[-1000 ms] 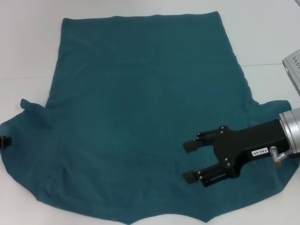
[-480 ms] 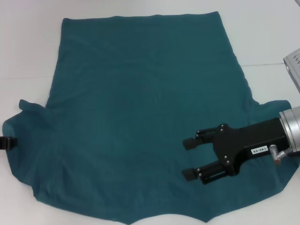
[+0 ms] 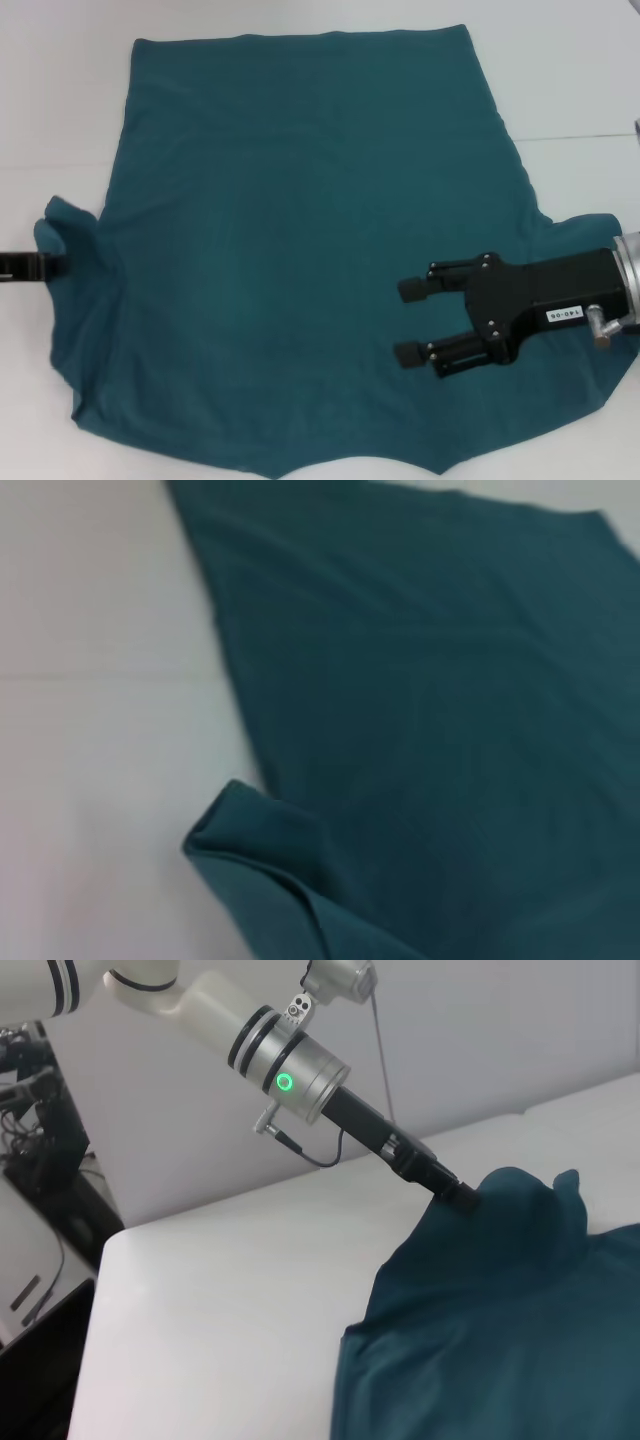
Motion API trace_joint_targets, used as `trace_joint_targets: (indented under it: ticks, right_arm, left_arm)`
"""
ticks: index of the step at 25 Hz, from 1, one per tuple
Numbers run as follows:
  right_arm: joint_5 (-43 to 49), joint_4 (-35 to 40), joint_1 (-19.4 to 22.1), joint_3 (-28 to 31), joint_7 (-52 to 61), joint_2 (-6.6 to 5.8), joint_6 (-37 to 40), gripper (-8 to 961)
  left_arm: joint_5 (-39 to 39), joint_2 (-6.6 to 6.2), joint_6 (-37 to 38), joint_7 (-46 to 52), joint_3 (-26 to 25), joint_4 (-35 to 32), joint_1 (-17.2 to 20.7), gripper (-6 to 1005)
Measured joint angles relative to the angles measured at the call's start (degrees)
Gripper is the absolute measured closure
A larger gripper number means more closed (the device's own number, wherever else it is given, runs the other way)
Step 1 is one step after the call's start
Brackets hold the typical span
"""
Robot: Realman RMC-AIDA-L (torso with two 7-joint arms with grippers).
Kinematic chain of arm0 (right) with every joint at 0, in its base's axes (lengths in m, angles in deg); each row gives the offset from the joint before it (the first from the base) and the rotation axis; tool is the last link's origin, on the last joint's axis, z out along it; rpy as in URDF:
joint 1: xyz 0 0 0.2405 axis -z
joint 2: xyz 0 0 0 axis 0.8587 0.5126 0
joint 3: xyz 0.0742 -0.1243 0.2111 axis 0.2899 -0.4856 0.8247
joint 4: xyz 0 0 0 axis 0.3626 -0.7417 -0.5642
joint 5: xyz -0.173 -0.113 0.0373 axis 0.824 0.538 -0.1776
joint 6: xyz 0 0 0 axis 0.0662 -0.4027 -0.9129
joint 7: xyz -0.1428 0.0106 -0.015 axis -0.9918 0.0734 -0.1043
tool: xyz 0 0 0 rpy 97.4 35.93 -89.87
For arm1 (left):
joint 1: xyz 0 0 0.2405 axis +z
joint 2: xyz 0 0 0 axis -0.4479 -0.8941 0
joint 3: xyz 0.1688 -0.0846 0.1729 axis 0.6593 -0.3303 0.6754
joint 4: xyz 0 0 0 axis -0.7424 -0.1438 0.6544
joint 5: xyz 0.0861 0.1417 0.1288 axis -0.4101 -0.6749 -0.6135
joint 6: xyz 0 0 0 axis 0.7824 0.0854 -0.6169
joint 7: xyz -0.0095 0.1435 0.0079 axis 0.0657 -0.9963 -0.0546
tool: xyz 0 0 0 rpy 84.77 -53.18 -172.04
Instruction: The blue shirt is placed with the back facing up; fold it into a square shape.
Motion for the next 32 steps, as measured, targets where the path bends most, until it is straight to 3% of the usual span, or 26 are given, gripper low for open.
trace_joint_targets:
  ticks: [8, 18, 25, 32]
  right_arm:
    - [-3.5, 0.0, 3.4, 1.9, -3.3, -0.06, -0.7, 105]
    - [-4.5, -0.1, 5.2, 4.6, -4.2, -0.05, -0.8, 107]
    - [-4.9, -0.2, 5.3, 4.6, -4.2, 0.01, -0.8, 108]
    - [-4.9, -0.2, 5.1, 4.6, -4.2, 0.03, -1.6, 110]
  left_arm:
    - [0.7, 0.72, 4.1, 0.5, 0.0, -1.7, -2.9, 936]
    - [0.4, 2.94, 5.1, 0.7, 3.6, -3.3, -4.9, 936]
    - [2.4, 3.17, 3.7, 0.2, 8.7, -1.4, -4.5, 936]
    - [5.0, 3.20, 4.1, 0.3, 10.1, 0.7, -4.2, 895]
